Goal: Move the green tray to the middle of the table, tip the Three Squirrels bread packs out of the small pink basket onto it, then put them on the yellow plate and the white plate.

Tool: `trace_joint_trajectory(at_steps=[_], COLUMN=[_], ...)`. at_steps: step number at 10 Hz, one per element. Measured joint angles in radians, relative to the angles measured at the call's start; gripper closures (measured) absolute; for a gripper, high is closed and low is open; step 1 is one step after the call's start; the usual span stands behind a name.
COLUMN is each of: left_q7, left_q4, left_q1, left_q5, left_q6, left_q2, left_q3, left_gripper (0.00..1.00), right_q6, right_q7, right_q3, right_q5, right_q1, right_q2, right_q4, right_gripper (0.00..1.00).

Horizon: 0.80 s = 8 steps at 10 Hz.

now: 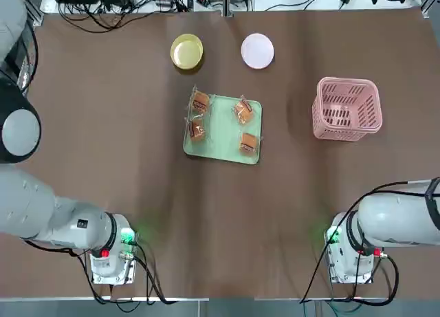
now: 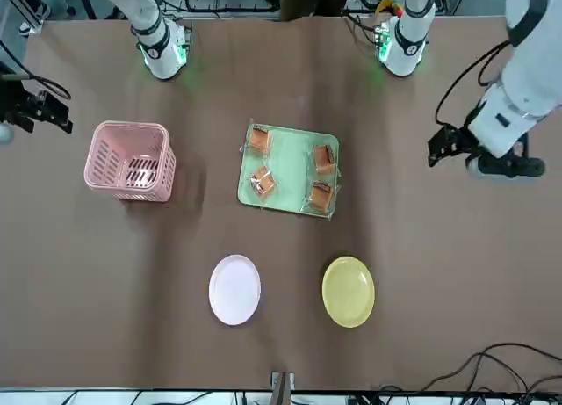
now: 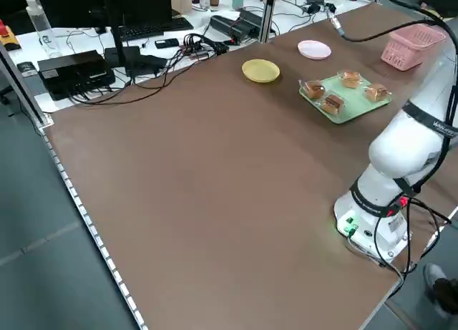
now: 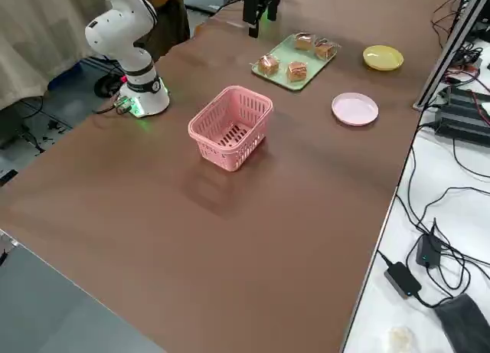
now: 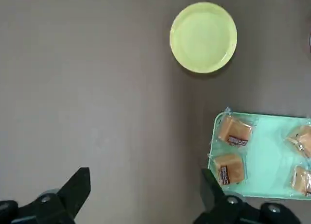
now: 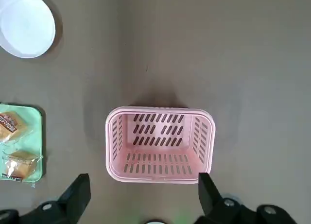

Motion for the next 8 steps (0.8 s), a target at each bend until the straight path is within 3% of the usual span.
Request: trace_joint_trajectory(at_steps=[3, 6, 8], left_q7=[-0.053, -0.360, -0.475], left_q4=[-0.052, -0.056, -0.053], left_q1=[-0.038, -0.215, -0.275], left_q5=[0.009, 0.091, 0.143], left_q6=[0.170, 0.400, 0.462], left_q2=[0.161, 0.356, 0.436], left_q3=[-0.096, -0.106, -0.106], left_gripper=[0.00, 0.00, 0.00], right_q6=[0.000, 0.000, 0.000], right_q7=[0.000, 0.000, 0.000], right_q3=[0.000, 0.000, 0.001], right_q5=[0.000, 0.000, 0.000], right_q1=[0.000, 0.000, 0.000], right_q2=[0.000, 0.000, 0.000], right_q4=[0.006, 0.008, 0.008], right_gripper=[0.02, 0.02, 0.02])
